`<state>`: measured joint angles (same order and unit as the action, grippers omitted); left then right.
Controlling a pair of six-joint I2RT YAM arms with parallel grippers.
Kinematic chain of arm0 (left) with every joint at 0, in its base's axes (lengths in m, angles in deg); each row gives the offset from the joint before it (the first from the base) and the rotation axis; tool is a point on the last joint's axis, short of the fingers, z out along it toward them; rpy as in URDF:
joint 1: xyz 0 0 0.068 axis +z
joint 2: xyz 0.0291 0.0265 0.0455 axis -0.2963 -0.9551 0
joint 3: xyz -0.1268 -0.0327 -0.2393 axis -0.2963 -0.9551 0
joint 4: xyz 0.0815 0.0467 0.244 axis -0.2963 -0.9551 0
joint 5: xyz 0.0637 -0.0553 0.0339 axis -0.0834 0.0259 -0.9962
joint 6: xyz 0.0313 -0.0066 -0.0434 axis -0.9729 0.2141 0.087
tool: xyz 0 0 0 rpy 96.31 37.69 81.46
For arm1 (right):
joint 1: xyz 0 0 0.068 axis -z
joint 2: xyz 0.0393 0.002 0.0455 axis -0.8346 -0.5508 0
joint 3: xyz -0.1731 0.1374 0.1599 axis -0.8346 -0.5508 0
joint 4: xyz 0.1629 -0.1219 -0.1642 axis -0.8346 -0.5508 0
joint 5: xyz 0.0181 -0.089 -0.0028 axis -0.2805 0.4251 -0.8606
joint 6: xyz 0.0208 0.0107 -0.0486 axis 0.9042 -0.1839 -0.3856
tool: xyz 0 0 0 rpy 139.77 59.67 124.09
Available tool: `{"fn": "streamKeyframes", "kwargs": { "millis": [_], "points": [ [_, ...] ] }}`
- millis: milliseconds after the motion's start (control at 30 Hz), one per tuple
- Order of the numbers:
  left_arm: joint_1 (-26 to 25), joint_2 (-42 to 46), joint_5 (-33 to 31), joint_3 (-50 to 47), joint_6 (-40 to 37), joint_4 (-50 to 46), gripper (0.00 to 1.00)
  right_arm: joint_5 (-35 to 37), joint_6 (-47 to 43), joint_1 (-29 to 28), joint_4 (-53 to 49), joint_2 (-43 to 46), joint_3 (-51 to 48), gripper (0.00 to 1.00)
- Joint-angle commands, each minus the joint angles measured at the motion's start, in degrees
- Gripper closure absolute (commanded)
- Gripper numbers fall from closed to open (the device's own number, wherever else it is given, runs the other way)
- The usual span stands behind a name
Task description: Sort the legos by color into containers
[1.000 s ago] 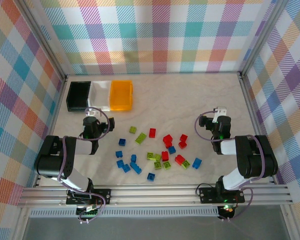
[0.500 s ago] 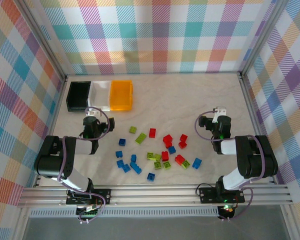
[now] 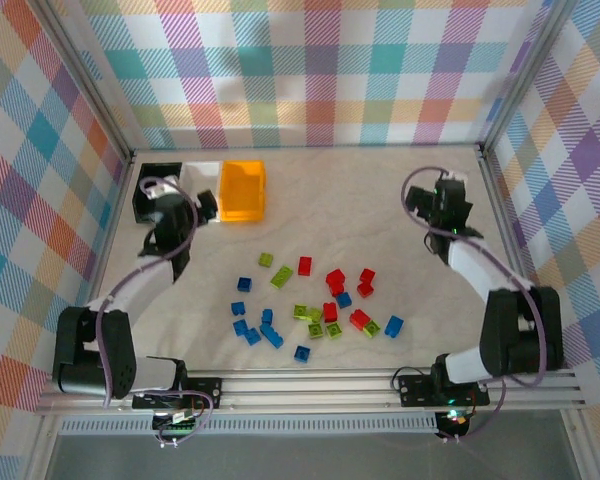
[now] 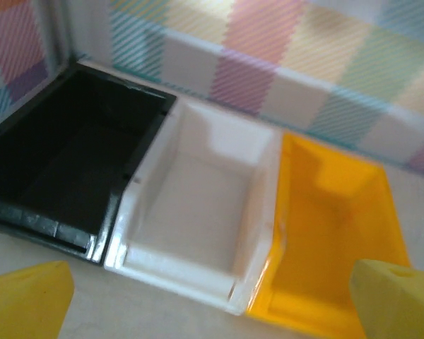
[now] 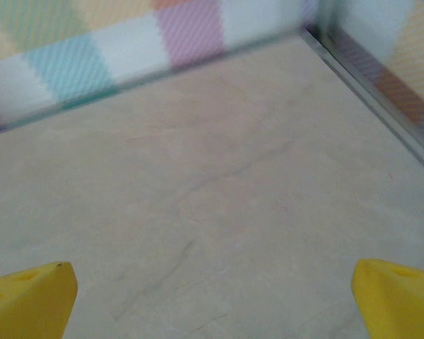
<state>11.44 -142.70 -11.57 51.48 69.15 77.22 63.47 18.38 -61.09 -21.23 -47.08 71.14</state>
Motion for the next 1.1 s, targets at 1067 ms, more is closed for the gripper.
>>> {"fn": "streamKeyframes", "kwargs": {
  "millis": [1067],
  "points": [
    [-9.46,-36.48,4.88,48.39,4.40,-43.55,0.23,-38.68,2.61,4.47,-10.13,1.21,-0.72,0.12]
  ]
}}
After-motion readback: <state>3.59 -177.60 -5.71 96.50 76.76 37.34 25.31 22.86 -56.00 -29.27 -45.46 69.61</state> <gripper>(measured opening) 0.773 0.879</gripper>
